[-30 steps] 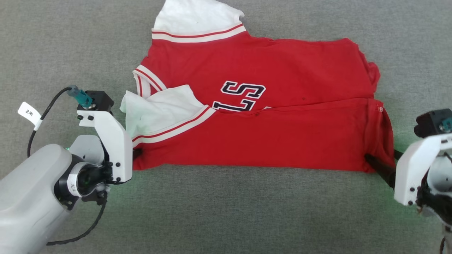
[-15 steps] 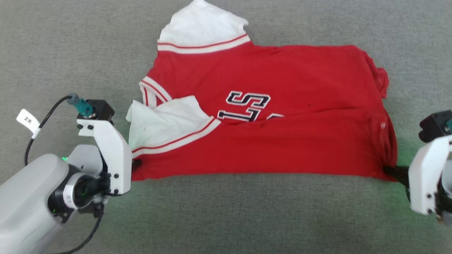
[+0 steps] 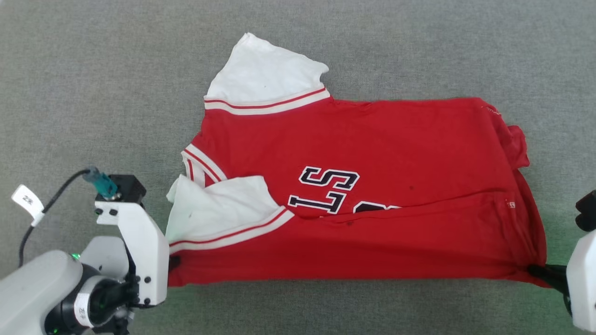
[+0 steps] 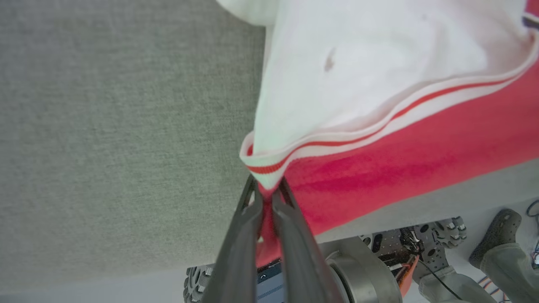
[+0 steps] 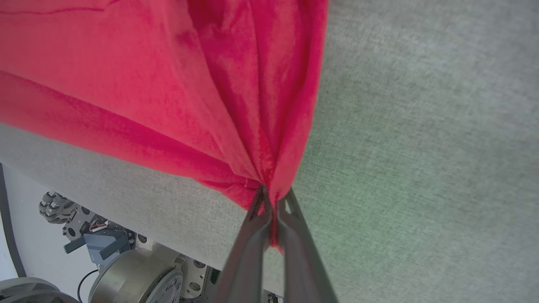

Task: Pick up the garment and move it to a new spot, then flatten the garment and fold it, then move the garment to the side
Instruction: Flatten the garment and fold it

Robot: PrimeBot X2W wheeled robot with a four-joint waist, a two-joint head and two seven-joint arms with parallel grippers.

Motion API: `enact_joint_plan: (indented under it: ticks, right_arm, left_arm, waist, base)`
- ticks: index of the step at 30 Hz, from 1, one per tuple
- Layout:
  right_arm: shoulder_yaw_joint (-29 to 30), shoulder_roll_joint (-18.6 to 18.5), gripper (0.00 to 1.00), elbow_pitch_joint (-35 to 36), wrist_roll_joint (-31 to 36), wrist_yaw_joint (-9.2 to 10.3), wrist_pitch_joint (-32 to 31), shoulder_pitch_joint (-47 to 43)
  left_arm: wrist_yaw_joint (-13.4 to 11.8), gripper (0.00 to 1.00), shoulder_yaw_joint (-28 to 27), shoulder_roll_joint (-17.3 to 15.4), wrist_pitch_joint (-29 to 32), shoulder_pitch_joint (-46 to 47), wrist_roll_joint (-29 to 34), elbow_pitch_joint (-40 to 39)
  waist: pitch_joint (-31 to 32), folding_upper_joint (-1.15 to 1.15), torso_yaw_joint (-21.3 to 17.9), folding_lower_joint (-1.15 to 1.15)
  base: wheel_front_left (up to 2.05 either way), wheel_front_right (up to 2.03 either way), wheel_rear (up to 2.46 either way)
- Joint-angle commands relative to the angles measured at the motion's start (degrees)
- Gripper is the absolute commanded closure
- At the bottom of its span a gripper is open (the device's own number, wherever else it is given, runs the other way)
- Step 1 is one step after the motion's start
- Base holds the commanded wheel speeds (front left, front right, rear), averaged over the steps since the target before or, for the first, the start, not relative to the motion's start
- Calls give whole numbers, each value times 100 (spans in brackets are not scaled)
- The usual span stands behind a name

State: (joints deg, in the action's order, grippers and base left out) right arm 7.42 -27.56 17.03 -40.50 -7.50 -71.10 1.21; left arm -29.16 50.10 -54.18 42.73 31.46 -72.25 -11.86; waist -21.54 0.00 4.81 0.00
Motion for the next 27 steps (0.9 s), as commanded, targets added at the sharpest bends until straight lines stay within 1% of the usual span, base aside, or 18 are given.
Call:
enact_joint_plan:
  ticks: [1, 3, 4, 5, 6, 7, 8, 9, 10, 11, 13, 17, 21, 23, 27]
  right_arm:
    - [32, 7, 100, 27, 55, 2, 6, -34]
    - [-6, 125, 100, -29, 127, 1, 50, -100]
    - [-94, 228, 100, -143, 174, 1, 156, -64]
    - [-138, 270, 100, -228, 214, 1, 226, -20]
    - [-206, 306, 100, -303, 246, 1, 298, 17]
    - [-279, 347, 88, -403, 276, 1, 411, 64]
    - [-339, 368, 69, -477, 306, 1, 496, 96]
    - [-393, 364, 56, -550, 327, 1, 551, 138]
    - [-447, 349, 11, -610, 344, 1, 611, 166]
    - [-477, 362, 0, -636, 318, 2, 670, 184]
    - [-486, 310, 0, -618, 313, 2, 770, 214]
    - [-355, 223, 0, -382, 313, 7, 1015, 234]
    - [-190, 304, 0, -63, 382, 1, 1414, 310]
    - [-132, 389, 0, 82, 451, 1, 1667, 370]
    - [-98, 576, 0, 286, 700, 0, 2332, 610]
  left_arm:
    - [-45, 100, 4, -22, -37, -81, -60, 32]
    - [-20, 100, 29, 42, -76, -144, -67, 128]
    - [52, 100, 35, 161, -117, -165, -126, 272]
    - [105, 97, 46, 217, -146, -160, -99, 369]
    - [140, 68, 64, 266, -165, -136, -61, 477]
    - [183, 51, 80, 315, -185, -109, -32, 588]
    - [213, 2, 98, 357, -193, -82, -12, 684]
    - [245, 0, 97, 397, -210, -60, -9, 777]
    - [260, 0, 78, 420, -229, -23, -3, 853]
    - [283, 0, 58, 409, -249, 10, 28, 893]
    - [294, 0, -3, 340, -278, 97, 44, 886]
    - [212, 0, -107, 35, -156, 293, 136, 577]
    - [83, 0, -270, -360, -17, 540, 254, 223]
    - [69, 0, -354, -519, 43, 725, 345, 125]
    - [270, 0, -532, -569, 23, 1142, 441, 167]
  waist:
    - [-18, 0, 3, 0]
    - [-45, 0, 0, 0]
    - [-76, 0, -14, 0]
    - [-90, 0, -19, 0]
    - [-103, 0, -26, 0]
    - [-115, 0, -34, 0]
    - [-124, 0, -43, 0]
    - [-130, 0, -54, 0]
    - [-132, 0, -62, 0]
    - [-129, 0, -72, 0]
    - [-112, 0, -87, 0]
    - [-52, 0, -149, 0]
    - [-15, 0, -279, 0]
    - [-12, 0, -385, 0]
    - [-42, 0, -635, 0]
  base:
    - [0, 0, 0]
    - [0, 0, 0]
    - [0, 0, 0]
    - [0, 0, 0]
    - [0, 0, 0]
    - [0, 0, 0]
    - [0, 0, 0]
    - [0, 0, 0]
    - [0, 0, 0]
    - [0, 0, 0]
    - [0, 0, 0]
    - [0, 0, 0]
    - [0, 0, 0]
    - [0, 0, 0]
    - [0, 0, 0]
